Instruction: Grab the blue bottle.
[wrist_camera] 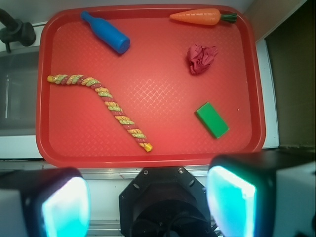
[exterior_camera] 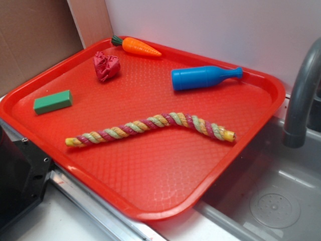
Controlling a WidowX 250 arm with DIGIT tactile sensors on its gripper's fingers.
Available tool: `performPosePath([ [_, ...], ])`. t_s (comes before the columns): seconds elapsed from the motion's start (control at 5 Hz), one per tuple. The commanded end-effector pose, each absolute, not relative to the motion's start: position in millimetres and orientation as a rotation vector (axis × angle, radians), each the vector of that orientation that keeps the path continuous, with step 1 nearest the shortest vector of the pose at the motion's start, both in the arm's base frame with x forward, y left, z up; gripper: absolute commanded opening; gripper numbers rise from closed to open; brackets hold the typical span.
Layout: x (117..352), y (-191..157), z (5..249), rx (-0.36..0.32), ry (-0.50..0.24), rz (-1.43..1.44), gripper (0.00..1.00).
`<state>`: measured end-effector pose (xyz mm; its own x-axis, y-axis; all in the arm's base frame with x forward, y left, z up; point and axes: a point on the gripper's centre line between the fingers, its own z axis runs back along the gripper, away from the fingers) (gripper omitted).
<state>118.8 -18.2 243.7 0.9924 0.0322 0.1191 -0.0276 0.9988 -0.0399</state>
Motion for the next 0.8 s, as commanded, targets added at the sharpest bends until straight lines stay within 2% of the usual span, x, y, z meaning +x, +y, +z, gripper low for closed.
performPosePath([
  [0.0, 118.8, -18.2, 243.7, -0.038, -0.12, 0.03, 1.0],
  [0.4, 105.5, -7.5, 236.5, -0.022, -0.096, 0.053, 1.0],
  [0.6, 124.1, -17.8, 236.8, -0.034, -0.056, 0.009, 1.0],
])
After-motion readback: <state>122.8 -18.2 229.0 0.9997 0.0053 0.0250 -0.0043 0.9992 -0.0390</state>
